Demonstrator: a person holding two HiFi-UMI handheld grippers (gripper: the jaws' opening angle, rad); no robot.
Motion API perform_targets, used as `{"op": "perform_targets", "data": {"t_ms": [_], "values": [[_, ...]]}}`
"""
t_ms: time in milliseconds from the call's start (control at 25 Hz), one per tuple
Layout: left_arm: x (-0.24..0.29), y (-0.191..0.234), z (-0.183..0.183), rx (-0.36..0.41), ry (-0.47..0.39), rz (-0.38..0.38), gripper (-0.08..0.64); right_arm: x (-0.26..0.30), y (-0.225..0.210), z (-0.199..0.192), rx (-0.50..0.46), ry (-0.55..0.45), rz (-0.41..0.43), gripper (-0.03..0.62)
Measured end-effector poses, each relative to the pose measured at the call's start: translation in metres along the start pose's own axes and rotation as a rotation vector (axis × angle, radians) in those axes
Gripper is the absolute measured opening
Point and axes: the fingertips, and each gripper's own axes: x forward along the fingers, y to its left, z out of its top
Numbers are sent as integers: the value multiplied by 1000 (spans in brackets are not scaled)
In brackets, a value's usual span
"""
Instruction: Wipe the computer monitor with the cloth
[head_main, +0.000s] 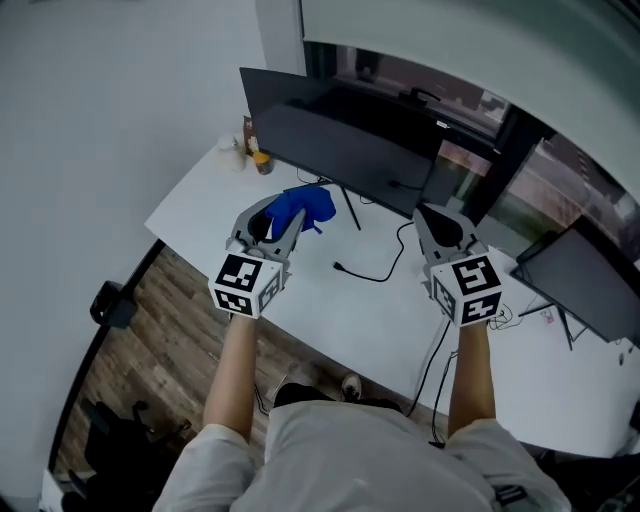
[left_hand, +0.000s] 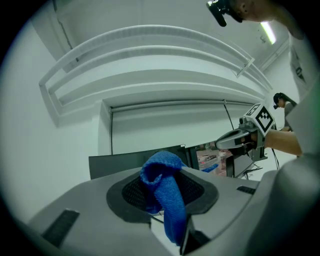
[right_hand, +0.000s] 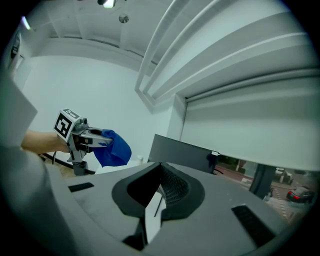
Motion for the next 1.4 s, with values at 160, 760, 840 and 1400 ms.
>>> {"op": "perform_targets", "data": {"t_ms": [160, 760, 840, 1400], "values": [[58, -11, 19, 14, -60, -115, 148, 2, -33, -6, -2, 37, -109, 15], [253, -72, 98, 73, -270, -622, 147, 7, -124, -19, 185, 55, -557, 15], [269, -82, 107, 104, -281, -649, 147, 7, -125, -22, 200, 64, -594, 15], [336, -131, 99, 416, -70, -691, 147, 2, -146, -23, 188, 92, -647, 15]]}}
